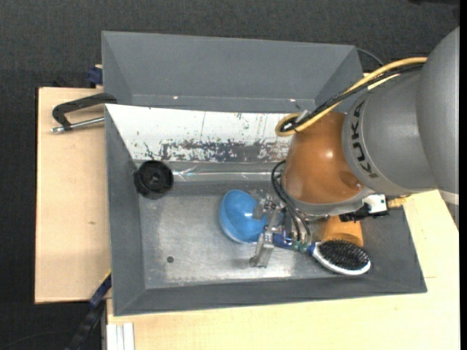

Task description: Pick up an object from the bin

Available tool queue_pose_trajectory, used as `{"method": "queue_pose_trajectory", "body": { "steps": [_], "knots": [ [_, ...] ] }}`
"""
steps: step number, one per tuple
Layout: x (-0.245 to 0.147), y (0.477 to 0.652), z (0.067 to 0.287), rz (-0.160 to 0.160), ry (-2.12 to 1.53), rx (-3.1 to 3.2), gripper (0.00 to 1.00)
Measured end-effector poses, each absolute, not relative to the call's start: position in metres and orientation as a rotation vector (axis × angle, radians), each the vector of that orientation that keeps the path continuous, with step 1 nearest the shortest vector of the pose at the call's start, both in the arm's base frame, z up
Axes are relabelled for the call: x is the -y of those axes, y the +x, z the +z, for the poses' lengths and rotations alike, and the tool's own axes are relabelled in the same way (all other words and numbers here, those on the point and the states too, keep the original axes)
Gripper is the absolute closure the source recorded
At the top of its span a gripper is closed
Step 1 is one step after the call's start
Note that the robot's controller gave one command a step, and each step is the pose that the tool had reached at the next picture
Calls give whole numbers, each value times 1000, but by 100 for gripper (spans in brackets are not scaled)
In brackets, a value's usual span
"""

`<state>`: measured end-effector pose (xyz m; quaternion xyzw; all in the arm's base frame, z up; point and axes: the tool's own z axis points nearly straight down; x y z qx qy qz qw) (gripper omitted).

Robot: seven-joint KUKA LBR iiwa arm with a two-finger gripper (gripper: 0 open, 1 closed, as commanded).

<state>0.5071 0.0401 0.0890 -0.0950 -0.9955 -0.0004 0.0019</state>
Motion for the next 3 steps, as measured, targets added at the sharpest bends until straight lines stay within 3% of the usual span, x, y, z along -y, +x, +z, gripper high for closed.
{"method": "queue_pose_trajectory", "body": {
  "steps": [1, 3],
  "knots": [
    [-40, 510, 93, -4, -300, 3131, 100],
    [-27, 530, 283, -4, -226, 3148, 100]
  ]
}}
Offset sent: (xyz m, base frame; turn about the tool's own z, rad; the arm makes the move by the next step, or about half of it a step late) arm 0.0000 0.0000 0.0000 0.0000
